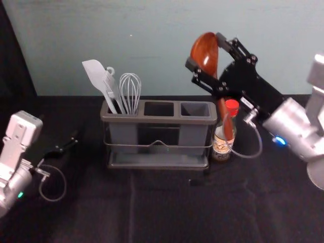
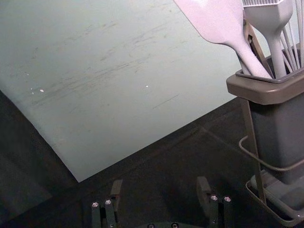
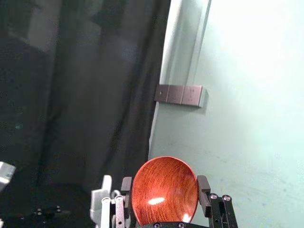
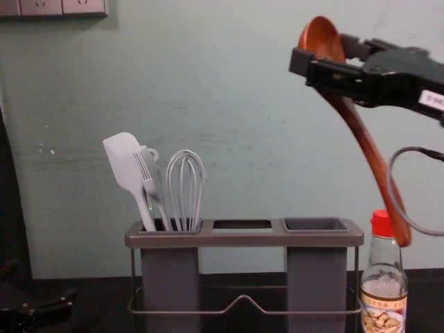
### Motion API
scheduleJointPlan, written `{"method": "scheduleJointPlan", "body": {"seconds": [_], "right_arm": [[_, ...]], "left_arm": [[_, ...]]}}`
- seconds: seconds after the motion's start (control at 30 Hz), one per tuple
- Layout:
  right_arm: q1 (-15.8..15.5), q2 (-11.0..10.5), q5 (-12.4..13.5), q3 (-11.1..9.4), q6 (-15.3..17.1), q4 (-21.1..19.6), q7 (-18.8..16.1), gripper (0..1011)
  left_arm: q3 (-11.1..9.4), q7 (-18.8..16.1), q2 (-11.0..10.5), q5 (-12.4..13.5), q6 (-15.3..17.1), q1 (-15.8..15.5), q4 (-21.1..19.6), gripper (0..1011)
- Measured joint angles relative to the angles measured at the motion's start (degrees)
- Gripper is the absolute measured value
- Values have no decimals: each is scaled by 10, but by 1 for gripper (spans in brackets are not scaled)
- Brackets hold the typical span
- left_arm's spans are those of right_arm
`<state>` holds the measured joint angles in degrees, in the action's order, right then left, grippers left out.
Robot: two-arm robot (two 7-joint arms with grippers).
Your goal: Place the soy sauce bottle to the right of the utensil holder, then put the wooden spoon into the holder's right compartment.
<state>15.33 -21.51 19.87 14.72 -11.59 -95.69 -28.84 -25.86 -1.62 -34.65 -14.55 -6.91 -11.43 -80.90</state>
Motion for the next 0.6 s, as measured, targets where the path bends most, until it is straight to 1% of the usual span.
{"method": "scheduleJointPlan", "body": {"seconds": [0.1, 0.13, 0.23, 0.37, 0.43, 0.47, 0.57, 0.6], "right_arm": [[24, 3, -2, 10, 6, 21, 0, 837], [40, 6, -5, 17, 9, 35, 1, 838], [63, 11, -10, 29, 13, 57, 2, 838], [105, 24, -22, 49, 17, 103, 4, 838], [118, 29, -26, 55, 17, 119, 6, 838], [130, 33, -30, 60, 17, 133, 8, 838], [146, 40, -35, 66, 17, 153, 9, 838], [156, 45, -38, 70, 16, 166, 9, 837]], "left_arm": [[0, 0, 0, 0, 0, 0, 0, 1012], [0, 0, 0, 0, 0, 0, 0, 1011], [0, 0, 0, 0, 0, 0, 0, 1011], [0, 0, 0, 0, 0, 0, 0, 1012], [0, 0, 0, 0, 0, 0, 0, 1011], [0, 0, 0, 0, 0, 0, 0, 1011], [0, 0, 0, 0, 0, 0, 0, 1012], [0, 0, 0, 0, 0, 0, 0, 1011]]}}
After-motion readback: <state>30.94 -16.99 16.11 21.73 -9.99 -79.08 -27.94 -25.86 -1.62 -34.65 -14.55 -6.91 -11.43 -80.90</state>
